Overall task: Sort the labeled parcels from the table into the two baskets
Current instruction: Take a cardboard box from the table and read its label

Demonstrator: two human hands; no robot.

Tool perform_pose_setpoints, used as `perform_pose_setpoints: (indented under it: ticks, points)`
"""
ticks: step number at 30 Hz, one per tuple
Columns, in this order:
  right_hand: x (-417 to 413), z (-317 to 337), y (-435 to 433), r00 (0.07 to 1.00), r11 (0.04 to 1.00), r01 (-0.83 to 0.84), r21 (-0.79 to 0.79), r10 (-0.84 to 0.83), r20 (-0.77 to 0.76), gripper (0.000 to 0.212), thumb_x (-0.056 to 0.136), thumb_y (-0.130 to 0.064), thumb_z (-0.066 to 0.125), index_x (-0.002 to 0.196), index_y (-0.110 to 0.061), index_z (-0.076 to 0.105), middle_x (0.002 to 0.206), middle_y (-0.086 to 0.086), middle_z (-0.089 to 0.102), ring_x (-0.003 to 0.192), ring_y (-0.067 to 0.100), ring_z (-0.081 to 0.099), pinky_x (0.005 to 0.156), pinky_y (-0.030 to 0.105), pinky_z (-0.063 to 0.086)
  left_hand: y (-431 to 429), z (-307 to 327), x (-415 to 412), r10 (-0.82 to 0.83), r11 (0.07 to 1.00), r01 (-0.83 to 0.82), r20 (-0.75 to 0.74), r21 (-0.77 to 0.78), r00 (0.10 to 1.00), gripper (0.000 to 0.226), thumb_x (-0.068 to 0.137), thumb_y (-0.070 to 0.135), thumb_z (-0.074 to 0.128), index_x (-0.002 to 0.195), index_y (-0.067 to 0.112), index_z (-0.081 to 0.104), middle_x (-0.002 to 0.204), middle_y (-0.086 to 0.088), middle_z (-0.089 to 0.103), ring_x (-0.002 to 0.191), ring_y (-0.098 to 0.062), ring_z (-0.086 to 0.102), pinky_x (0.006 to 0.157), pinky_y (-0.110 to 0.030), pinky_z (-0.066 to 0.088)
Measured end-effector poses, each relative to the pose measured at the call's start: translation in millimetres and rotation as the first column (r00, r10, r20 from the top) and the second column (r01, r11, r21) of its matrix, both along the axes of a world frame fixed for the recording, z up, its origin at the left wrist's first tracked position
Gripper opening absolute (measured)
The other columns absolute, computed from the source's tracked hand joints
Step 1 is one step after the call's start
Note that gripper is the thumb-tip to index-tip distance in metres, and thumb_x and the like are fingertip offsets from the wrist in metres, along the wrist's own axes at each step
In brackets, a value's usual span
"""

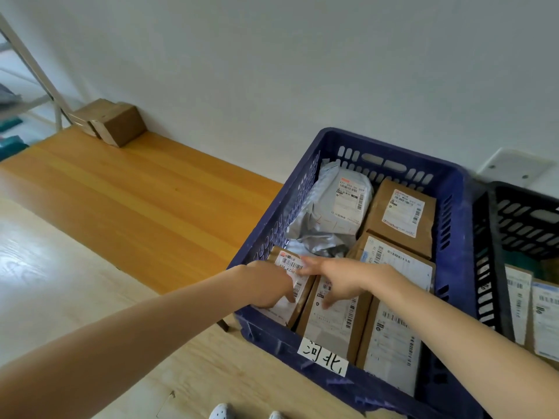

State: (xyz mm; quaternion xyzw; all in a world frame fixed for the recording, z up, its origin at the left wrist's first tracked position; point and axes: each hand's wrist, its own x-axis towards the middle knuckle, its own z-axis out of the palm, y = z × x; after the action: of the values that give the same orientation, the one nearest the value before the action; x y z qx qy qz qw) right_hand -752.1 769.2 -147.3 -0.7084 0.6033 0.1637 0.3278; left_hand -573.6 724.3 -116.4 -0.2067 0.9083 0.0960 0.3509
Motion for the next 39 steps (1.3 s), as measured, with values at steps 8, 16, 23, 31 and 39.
perform_pose_setpoints:
  ticks: [8, 16, 23, 31, 39]
  points:
    - [4, 66, -28, 0.887, 0.865, 0.438, -0.245, -0.373, 0.271, 0.049, 0.086, -0.03, 0.067, 0.132, -0.033, 0.051, 0.136, -0.008, 0.053, 0.119, 0.013, 0.052, 0.096, 0.032, 0.044, -40, 51, 23, -0.139, 0.98, 0.023, -0.6, -0.196, 0.788, 0.059, 0.09, 0.001, 0.05, 0.138, 0.034, 0.045, 0.14, 0.003, 0.05, 0.124, -0.02, 0.05, 0.093, -0.039, 0.052]
    - [79, 106, -81, 0.802, 0.643, 0.597, -0.48, -0.478, 0.357, 0.04, 0.092, -0.024, 0.062, 0.131, -0.022, 0.053, 0.128, -0.007, 0.057, 0.106, 0.004, 0.054, 0.083, 0.016, 0.044, -121, 94, 116, -0.037, 0.976, -0.135, -0.738, -0.172, 0.673, 0.043, 0.101, 0.019, 0.042, 0.142, 0.031, 0.042, 0.145, 0.004, 0.044, 0.131, -0.02, 0.043, 0.098, -0.035, 0.043]
    - [188, 111, -162, 0.806, 0.642, 0.59, -0.489, -0.433, 0.404, 0.036, 0.093, -0.023, 0.062, 0.128, -0.018, 0.056, 0.129, -0.002, 0.057, 0.11, 0.012, 0.055, 0.095, 0.026, 0.044, -202, 100, 238, 0.126, 0.96, -0.268, -0.733, -0.079, 0.668, 0.045, 0.101, 0.022, 0.043, 0.145, 0.031, 0.037, 0.146, 0.004, 0.042, 0.129, -0.02, 0.045, 0.099, -0.036, 0.044]
    - [302, 90, -256, 0.843, 0.742, 0.515, -0.429, -0.348, 0.41, 0.036, 0.093, -0.02, 0.063, 0.128, -0.015, 0.057, 0.131, 0.004, 0.056, 0.114, 0.014, 0.054, 0.092, 0.023, 0.041, -279, 69, 364, 0.364, 0.866, -0.497, -0.736, 0.044, 0.57, 0.049, 0.1, 0.023, 0.047, 0.146, 0.03, 0.033, 0.149, 0.002, 0.036, 0.128, -0.022, 0.046, 0.095, -0.03, 0.04]
    - [375, 53, -358, 0.826, 0.78, 0.508, -0.364, -0.322, 0.462, 0.034, 0.092, -0.013, 0.064, 0.125, -0.009, 0.059, 0.126, 0.01, 0.058, 0.115, 0.021, 0.056, 0.096, 0.031, 0.046, -357, 20, 424, 0.547, 0.749, -0.632, -0.722, 0.198, 0.423, 0.05, 0.099, 0.023, 0.05, 0.146, 0.028, 0.033, 0.146, -0.001, 0.039, 0.129, -0.021, 0.045, 0.099, -0.032, 0.042]
